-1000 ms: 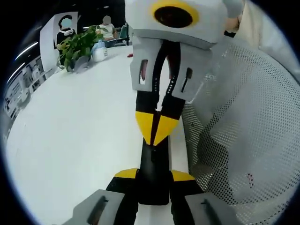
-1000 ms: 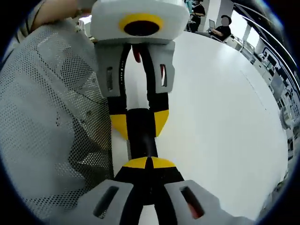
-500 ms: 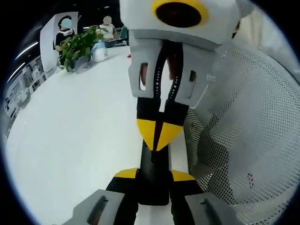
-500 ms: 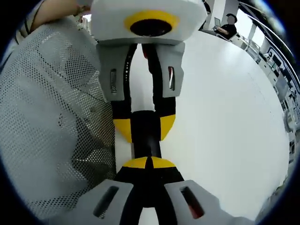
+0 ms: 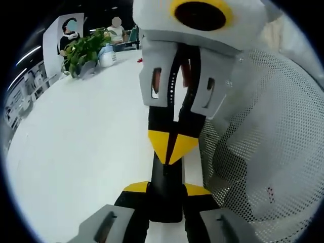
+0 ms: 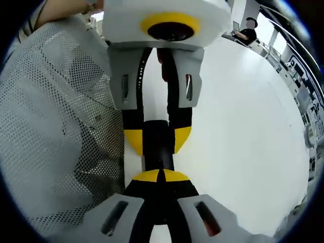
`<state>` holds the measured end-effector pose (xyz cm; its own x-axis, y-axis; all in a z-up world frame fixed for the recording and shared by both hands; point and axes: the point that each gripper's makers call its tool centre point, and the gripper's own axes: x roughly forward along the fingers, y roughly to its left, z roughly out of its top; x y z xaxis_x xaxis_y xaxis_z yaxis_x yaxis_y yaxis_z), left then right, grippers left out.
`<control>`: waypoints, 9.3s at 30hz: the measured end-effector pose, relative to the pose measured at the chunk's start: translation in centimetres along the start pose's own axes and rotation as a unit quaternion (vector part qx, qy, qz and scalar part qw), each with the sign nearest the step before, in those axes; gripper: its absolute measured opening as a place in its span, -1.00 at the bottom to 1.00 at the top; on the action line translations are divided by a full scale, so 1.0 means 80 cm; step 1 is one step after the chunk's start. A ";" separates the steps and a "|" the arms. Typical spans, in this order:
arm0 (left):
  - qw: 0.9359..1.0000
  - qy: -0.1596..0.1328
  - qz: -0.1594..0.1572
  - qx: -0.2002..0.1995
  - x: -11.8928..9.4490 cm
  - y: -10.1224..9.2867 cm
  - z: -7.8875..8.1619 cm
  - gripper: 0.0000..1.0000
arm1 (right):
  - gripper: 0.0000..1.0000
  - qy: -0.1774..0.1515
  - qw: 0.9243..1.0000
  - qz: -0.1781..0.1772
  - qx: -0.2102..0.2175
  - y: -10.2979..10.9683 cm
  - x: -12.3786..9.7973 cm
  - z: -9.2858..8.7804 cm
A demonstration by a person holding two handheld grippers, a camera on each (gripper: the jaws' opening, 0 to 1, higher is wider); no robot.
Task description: Press the specified remote control buttons in sequence, fully releasing each button before pressing the next.
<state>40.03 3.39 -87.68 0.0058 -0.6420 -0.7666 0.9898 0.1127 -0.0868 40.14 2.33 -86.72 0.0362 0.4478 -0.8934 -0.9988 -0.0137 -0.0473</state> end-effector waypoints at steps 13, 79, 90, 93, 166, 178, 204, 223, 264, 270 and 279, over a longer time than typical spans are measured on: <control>1.000 -0.008 -0.002 -0.011 -0.001 0.000 0.002 -0.51 | -1.00 0.004 1.000 0.016 0.005 -0.003 0.004 0.006; 0.999 -0.021 -0.005 -0.027 -0.001 -0.001 0.005 -0.50 | -1.00 0.000 1.000 -0.003 0.000 0.000 0.011 0.017; 0.999 -0.020 -0.006 -0.025 -0.001 -0.001 0.005 -0.50 | -1.00 0.014 1.000 0.016 -0.006 -0.002 0.013 0.018; 0.999 -0.020 -0.007 -0.026 -0.001 -0.001 0.005 -0.51 | -1.00 0.020 1.000 0.025 0.001 -0.004 0.013 0.018; 0.999 -0.026 0.003 -0.042 0.000 0.000 0.005 -0.49 | -0.50 -0.013 0.998 -0.006 0.063 -0.003 -0.005 -0.047; 0.995 -0.049 0.042 -0.076 0.014 0.010 0.025 -0.29 | -0.50 -0.024 0.997 -0.009 0.066 -0.004 -0.005 -0.050; 0.936 -0.222 0.183 -0.204 -0.135 0.048 0.091 1.00 | -0.50 -0.029 0.997 -0.008 0.069 -0.003 -0.005 -0.049; 0.868 -0.262 0.359 -0.221 -0.242 0.029 0.053 1.00 | -0.50 -0.043 0.995 -0.020 0.088 -0.004 -0.006 -0.049; 0.820 -0.301 0.430 -0.228 -0.279 0.037 0.039 0.88 | -0.51 -0.021 0.997 -0.019 0.078 -0.017 -0.004 -0.047; 0.820 -0.294 0.437 -0.226 -0.280 0.036 0.038 0.85 | -0.51 -0.012 0.998 -0.013 0.068 -0.028 -0.003 -0.046; 0.825 -0.283 0.437 -0.222 -0.277 0.035 0.035 0.83 | -0.51 -0.012 0.997 -0.015 0.074 -0.049 -0.004 -0.048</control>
<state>43.03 15.79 -69.18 0.8788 -0.4053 -0.2521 0.4237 0.9056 0.0210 44.15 -1.18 -87.98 0.0676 0.4668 -0.8818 -0.9912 0.1321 -0.0060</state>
